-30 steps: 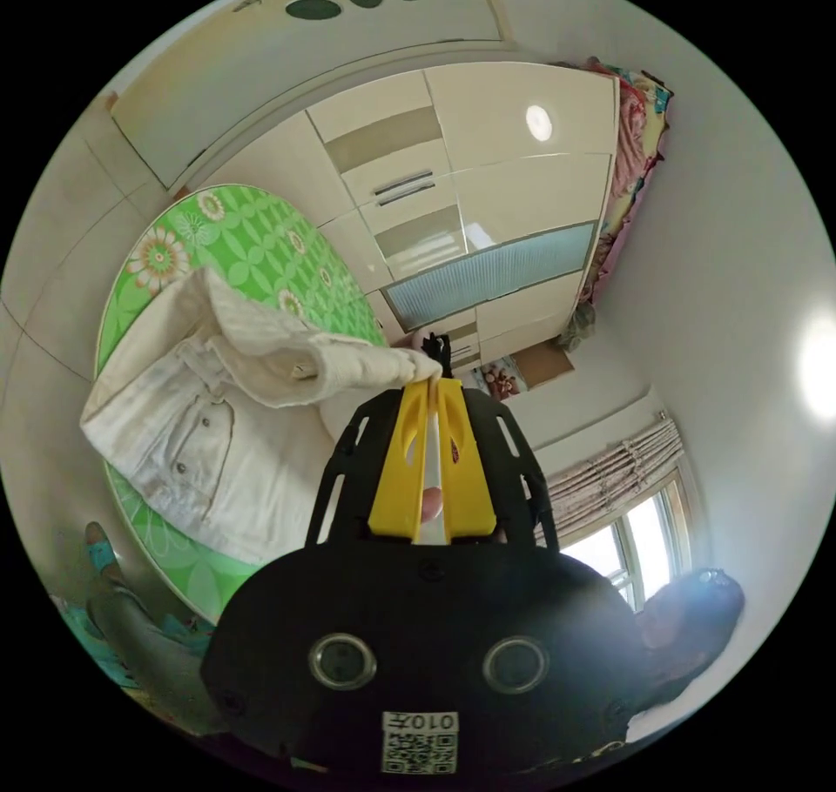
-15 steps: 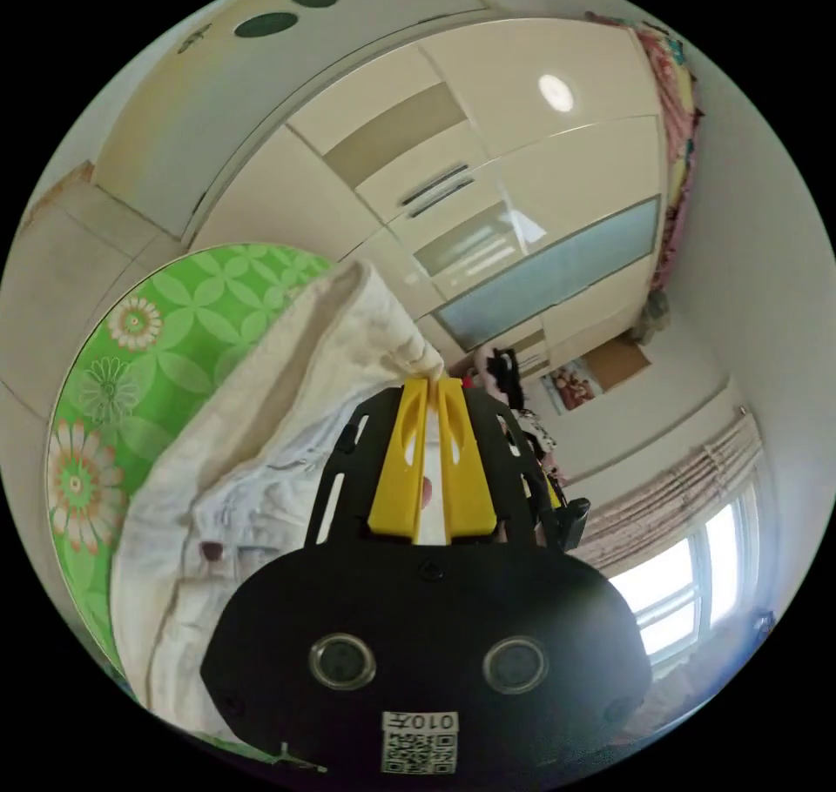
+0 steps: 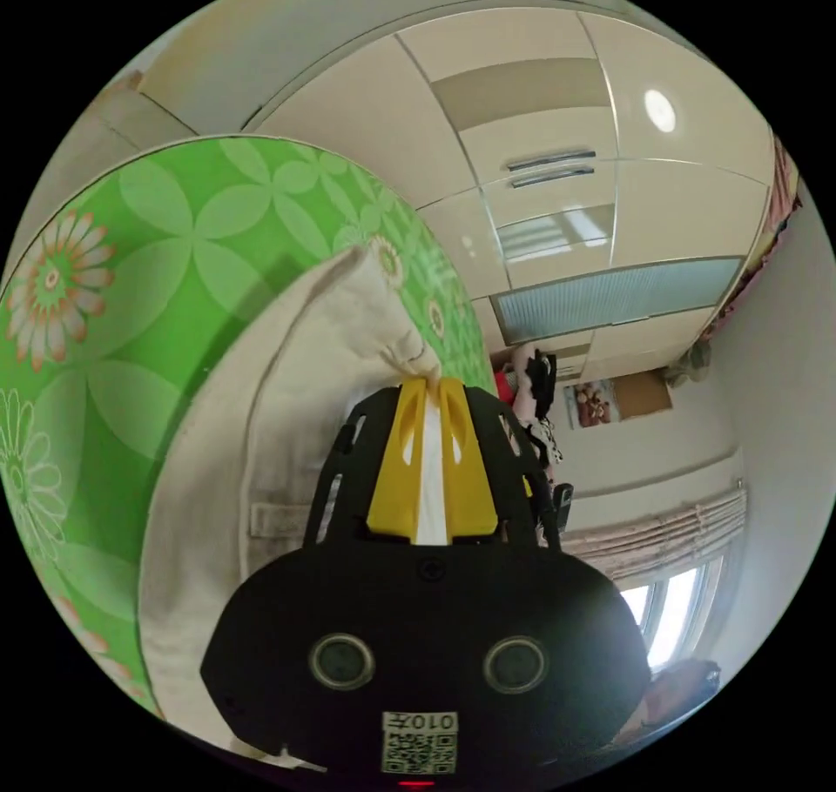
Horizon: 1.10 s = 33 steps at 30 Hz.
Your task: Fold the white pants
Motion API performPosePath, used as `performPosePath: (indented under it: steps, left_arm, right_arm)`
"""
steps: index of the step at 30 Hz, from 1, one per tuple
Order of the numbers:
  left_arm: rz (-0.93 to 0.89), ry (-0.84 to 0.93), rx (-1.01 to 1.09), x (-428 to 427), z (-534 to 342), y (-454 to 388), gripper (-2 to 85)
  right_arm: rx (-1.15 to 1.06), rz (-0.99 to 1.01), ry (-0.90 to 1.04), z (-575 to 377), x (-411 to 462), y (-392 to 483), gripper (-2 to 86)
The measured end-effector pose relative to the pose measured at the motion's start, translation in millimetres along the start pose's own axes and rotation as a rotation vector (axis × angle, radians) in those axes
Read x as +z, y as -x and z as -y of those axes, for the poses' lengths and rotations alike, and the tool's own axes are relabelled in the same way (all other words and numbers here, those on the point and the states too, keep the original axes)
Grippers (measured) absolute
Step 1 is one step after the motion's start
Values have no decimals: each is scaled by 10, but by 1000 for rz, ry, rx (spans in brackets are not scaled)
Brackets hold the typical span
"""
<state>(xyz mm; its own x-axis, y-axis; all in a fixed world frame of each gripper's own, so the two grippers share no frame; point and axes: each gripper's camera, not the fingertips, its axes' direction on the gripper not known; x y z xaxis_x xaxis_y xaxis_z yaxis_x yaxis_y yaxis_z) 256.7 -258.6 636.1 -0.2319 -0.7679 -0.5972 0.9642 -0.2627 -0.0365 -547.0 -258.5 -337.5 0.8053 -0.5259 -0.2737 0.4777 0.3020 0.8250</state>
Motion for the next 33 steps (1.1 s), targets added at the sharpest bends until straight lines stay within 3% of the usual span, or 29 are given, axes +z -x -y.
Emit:
performPosePath:
  steps: [4,8,10,12,15,17,21,27,29,33]
  left_arm:
    - [-181,149,-11,-53,171,116,5]
    - [-167,164,98,-209,164,-1,1]
    - [-114,218,217,-257,119,-180,-1]
    - [-168,23,297,-545,40,-281,-2]
    - [-152,-55,-28,-635,-33,33,-2]
    - [-99,-89,62,-650,-199,-96,-2]
    - [-137,108,263,-348,-904,-481,-1]
    - [-90,422,524,55,-2326,-875,-1]
    - [-82,474,592,152,-2708,-982,-2]
    - [58,556,733,380,-3382,-1108,-1]
  right_arm:
    - [58,313,55,-155,220,-640,87]
    - [189,577,15,-516,332,-1228,76]
    - [198,511,-9,-748,272,-1262,62]
    - [229,221,60,-1105,292,-1218,38]
    - [244,-110,195,-1589,504,-1149,24]
    - [215,-57,131,-1980,377,-1014,22]
    - [176,46,-8,-3054,-62,-532,30]
    - [198,336,-53,-4379,-180,-217,65]
    - [212,349,-78,-4654,-186,-171,75]
    - [493,425,-14,-5269,93,-326,86]
